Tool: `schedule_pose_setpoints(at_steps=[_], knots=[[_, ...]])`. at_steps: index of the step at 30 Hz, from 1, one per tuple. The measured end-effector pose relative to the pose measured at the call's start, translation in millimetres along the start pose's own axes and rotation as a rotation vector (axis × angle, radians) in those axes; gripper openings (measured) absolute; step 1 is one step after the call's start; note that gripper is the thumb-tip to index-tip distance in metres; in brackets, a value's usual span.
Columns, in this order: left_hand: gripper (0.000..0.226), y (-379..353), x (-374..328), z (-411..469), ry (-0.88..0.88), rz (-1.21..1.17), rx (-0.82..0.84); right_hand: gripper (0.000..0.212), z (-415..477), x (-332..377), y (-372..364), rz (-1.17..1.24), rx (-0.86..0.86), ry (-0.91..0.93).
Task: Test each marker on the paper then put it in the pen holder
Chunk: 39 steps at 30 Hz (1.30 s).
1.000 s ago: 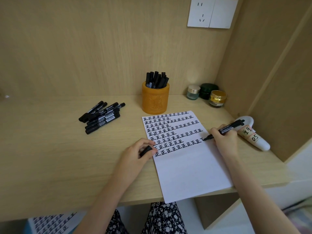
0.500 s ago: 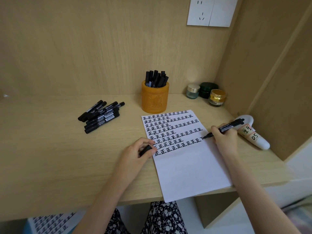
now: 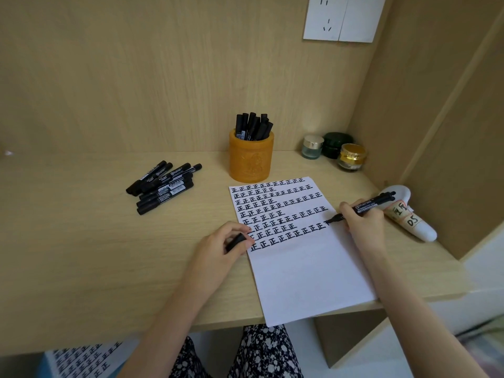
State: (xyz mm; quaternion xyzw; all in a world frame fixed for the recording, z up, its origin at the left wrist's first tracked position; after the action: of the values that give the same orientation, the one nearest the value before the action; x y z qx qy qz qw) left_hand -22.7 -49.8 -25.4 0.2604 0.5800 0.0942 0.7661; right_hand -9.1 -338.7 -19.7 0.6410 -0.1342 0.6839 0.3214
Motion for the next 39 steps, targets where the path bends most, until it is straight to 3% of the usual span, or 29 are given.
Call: schedule_pose_setpoints(at_steps=[17,30,39], knots=[[0.022,-0.3,-0.6,-0.5,0.011,-0.030,0.002,0.019,-3.2,4.3,1.7,-0.036,0.018,0.004],[0.023,0.1,-1.6,-0.5,0.000,-0.013,0.002,0.031,-5.6,6.5,0.0,-0.041,0.032,0.029],[0.023,0.3,-1.8,-1.1,-0.007,0.001,0.004,0.020,-4.9,6.8,2.9,-0.051,-0.032,0.063]])
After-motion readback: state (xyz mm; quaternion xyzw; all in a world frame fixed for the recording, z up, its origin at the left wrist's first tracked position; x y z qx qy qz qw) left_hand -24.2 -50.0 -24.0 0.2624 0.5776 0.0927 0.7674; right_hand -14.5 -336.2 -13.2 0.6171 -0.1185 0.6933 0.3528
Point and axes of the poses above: each hand's wrist, its own z-axis towards the middle knuckle, its own y-axis out of the back of the hand, x = y × z, the point moved 2 cm from there along z, towards the middle knuckle, and after that the axes turned 3 degrees about -y, right-handed, at the moved point
